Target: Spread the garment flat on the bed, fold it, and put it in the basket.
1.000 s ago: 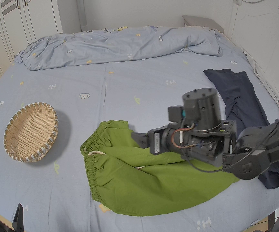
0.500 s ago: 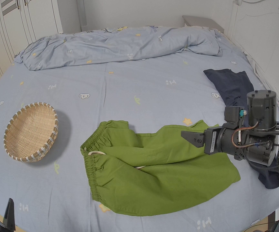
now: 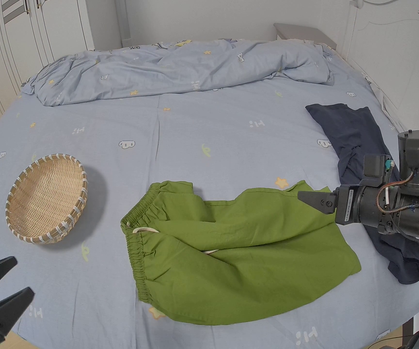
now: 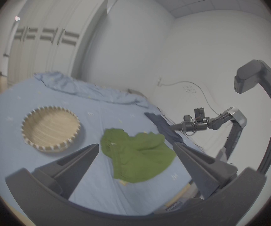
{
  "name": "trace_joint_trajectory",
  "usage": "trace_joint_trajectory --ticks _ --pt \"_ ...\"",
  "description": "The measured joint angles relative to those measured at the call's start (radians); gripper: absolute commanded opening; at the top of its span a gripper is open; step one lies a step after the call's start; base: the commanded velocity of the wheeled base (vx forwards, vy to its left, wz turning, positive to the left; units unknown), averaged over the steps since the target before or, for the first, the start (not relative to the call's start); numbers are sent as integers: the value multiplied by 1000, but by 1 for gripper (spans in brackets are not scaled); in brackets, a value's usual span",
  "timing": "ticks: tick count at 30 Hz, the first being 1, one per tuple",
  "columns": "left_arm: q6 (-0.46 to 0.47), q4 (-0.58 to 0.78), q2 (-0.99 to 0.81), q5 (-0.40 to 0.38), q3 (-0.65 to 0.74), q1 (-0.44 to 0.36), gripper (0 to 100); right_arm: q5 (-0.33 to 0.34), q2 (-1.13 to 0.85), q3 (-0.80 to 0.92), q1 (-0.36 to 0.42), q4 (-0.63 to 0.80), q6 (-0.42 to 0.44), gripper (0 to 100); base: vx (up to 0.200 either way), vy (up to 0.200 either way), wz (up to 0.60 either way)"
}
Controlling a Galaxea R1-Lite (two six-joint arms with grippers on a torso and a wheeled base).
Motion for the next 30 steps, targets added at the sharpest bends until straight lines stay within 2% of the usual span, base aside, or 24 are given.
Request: trace_joint_trajectory --ticks 5,14,22,30 --pt "0 -89 245 -96 -9 -13 100 14 -29 9 -37 24 10 100 0 0 0" --pt "26 -404 693 -227 33 -38 100 32 -82 18 -116 68 21 100 0 0 0" --pt "87 -607 1064 -281 44 -39 100 43 -114 18 -179 84 24 100 0 0 0" --pt "110 -853 1318 -300 90 -37 100 100 -128 17 -238 90 24 100 0 0 0"
